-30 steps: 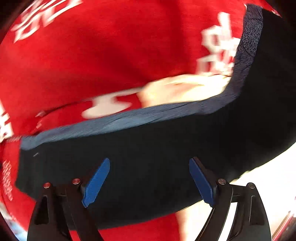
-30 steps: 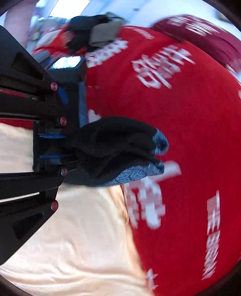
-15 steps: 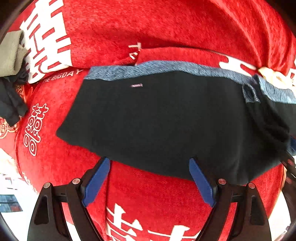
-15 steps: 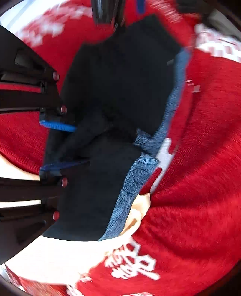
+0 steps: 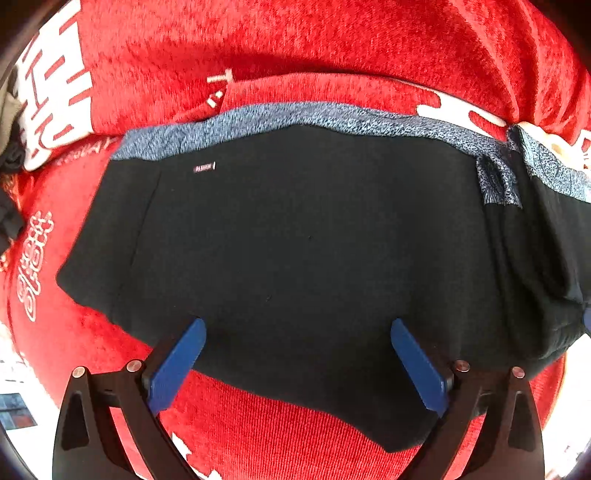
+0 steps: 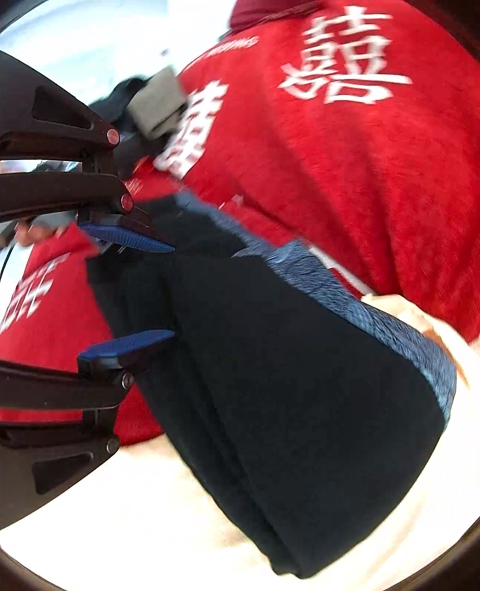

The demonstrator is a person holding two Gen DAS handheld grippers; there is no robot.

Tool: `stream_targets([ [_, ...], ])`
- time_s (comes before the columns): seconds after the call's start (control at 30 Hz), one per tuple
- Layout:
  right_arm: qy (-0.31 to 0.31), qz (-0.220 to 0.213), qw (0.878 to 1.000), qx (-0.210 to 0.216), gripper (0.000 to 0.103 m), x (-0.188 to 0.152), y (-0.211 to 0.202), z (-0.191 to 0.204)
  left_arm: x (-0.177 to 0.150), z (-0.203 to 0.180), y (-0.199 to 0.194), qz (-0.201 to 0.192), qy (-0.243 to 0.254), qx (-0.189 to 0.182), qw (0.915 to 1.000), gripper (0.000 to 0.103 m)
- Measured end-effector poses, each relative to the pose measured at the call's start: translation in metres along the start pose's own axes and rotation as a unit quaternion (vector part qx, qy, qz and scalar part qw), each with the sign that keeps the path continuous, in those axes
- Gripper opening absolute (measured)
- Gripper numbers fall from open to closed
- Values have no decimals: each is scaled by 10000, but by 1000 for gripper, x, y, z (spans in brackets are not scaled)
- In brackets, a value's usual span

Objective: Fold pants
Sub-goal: 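Smooth the folded pants with the right tool and release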

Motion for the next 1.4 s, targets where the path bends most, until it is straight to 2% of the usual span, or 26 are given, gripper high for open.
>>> stream_targets([
  [0.13, 582, 142, 9981, 152, 47, 2, 16, -12, 2, -2, -1, -41, 144, 124, 9998, 101],
  [0.17, 643, 147, 9977, 160, 45, 5, 19, -13, 3, -2, -1, -71, 176, 180, 9997, 101],
  [0.2, 675, 135, 9975, 136, 34, 7, 20, -14, 2, -4, -3, -85, 180, 199, 9996, 101],
  [0.23, 672, 129, 9976, 50, 4, 11, 21, -14, 2, -3, -3, -93, 160, 202, 9996, 101],
  [0.27, 591, 109, 9982, -38, 5, 15, 20, -11, 1, -2, -4, -85, 131, 188, 9997, 101],
  [0.33, 234, 64, 9997, 73, 5, 16, 8, 4, -3, -5, -9, -46, 61, 147, 9999, 101],
  [0.4, -304, 235, 9992, -87, 4, 1, 4, 16, -4, -5, -9, -51, 50, 150, 9999, 101],
  [0.53, -403, 606, 9959, -531, 5, -24, 25, -6, -3, -4, -9, -126, 70, 230, 9996, 101],
  [0.6, -65, 560, 9981, -253, 7, -23, 26, -11, -3, -3, -9, -81, 29, 219, 9997, 101],
  [0.63, 105, 517, 9986, -105, 14, -22, 23, -11, -2, -2, -8, -57, 20, 210, 9998, 101],
  [0.67, 242, 519, 9983, 102, 30, -24, 19, -9, 0, -1, -7, -52, 30, 210, 9998, 101],
  [0.73, 338, 584, 9973, 294, 52, -33, 15, -5, 0, -1, -7, -89, 87, 232, 9997, 101],
  [0.77, 340, 626, 9970, 291, 53, -38, 14, -5, 0, -1, -7, -112, 111, 247, 9996, 101],
  [0.87, 500, 679, 9960, 297, 53, -38, 25, -7, 1, 0, -7, -95, 69, 241, 9996, 101],
  [0.93, 813, 577, 9937, 509, 53, -30, 33, -5, -1, -2, -8, -58, 39, 214, 9997, 101],
  [0.97, 957, 530, 9922, 595, 49, -27, 32, -6, 0, -2, -8, -50, 52, 206, 9998, 101],
  [1.0, 1049, 546, 9913, 583, 41, -26, 32, -8, 0, -1, -8, -51, 68, 206, 9998, 101],
  [1.03, 1094, 560, 9910, 535, 20, -25, 34, -10, 0, -2, -8, -56, 89, 210, 9997, 101],
  [1.07, 1110, 553, 9910, 500, 14, -25, 34, -11, 0, -2, -8, -62, 99, 212, 9997, 101],
  [1.17, 963, 455, 9923, 634, 13, -23, 28, 0, 0, 0, -7, -60, 80, 214, 9997, 101],
  [1.2, 887, 446, 9932, 604, 13, -23, 28, 2, 0, 0, -6, -59, 78, 220, 9997, 101],
  [1.23, 775, 493, 9950, 395, 13, -25, 32, 0, 0, 0, -6, -60, 85, 229, 9997, 101],
  [1.3, 618, 866, 9943, -99, 13, -35, 50, -9, 0, -1, -9, -22, 89, 264, 9996, 101],
  [1.37, 456, 1247, 9911, 28, 15, -42, 47, -3, 1, -2, -18, 31, 134, 283, 9995, 101],
  [1.4, 129, 1321, 9911, -16, 18, -43, 39, 4, 3, -3, -24, -24, 167, 235, 9996, 101],
])
Point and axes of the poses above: each gripper's, at about its wrist camera, not at the fingertips, and y roughly the way its jaws point, z to its left, x to its top, the point moved 9 cm from there along y, roughly the way its jaws point, and after that the axes turned 8 degrees about -x, right-handed, at the moved point
